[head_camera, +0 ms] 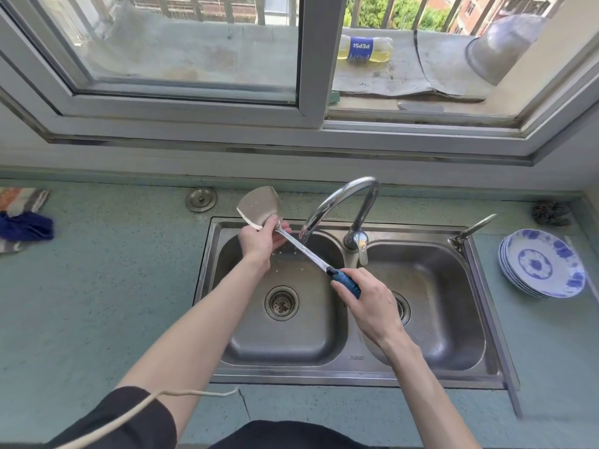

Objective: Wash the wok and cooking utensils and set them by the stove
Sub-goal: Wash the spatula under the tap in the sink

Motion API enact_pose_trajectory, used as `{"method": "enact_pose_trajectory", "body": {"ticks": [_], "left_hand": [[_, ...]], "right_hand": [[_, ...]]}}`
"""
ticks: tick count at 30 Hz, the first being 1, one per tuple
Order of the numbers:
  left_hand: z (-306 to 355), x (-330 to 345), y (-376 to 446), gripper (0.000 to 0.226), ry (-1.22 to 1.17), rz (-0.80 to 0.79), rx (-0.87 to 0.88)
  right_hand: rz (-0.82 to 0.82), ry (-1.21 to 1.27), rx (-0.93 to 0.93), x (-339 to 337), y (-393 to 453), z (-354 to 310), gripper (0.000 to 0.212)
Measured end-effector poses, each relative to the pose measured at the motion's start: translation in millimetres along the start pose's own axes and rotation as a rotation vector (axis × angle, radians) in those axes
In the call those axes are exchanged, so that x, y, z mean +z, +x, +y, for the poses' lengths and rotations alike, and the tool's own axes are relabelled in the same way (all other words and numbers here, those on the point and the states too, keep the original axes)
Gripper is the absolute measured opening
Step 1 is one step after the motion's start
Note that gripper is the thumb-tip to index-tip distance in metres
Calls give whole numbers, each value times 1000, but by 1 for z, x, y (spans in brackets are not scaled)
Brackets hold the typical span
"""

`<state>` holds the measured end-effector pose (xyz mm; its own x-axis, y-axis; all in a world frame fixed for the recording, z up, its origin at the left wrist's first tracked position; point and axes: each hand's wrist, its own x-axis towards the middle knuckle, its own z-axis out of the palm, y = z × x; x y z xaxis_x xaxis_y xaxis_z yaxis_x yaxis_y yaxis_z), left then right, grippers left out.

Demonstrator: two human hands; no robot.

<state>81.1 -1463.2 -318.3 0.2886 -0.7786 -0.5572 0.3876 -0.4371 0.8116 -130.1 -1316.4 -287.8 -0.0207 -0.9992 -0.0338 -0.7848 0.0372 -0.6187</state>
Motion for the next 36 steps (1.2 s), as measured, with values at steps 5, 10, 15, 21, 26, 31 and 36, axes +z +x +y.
{"method": "enact_pose_trajectory", "body": {"ticks": [5, 10, 15, 21, 26, 31, 36], "left_hand": [[-17, -13, 6, 35, 124, 36, 70], [-37, -9, -9, 17, 121, -152, 15], [-42, -4, -22, 32, 140, -107, 62], [-42, -9, -19, 42, 411, 61, 184], [-31, -21, -3, 47, 523, 12, 190], [-21, -17, 1, 46, 1009, -28, 336], [-32, -13, 10, 45, 662, -71, 215]], "right_hand": [[-33, -32, 58, -22, -4, 16, 20], [-161, -174, 153, -42, 0, 23, 25], [-249, -403, 189, -48, 7, 19, 48], [-250, -410, 173, -44, 9, 13, 51], [-209, -543, 84, -45, 2, 19, 52], [-192, -557, 56, -39, -9, 24, 55], [-179, -500, 129, -45, -14, 30, 53]]}}
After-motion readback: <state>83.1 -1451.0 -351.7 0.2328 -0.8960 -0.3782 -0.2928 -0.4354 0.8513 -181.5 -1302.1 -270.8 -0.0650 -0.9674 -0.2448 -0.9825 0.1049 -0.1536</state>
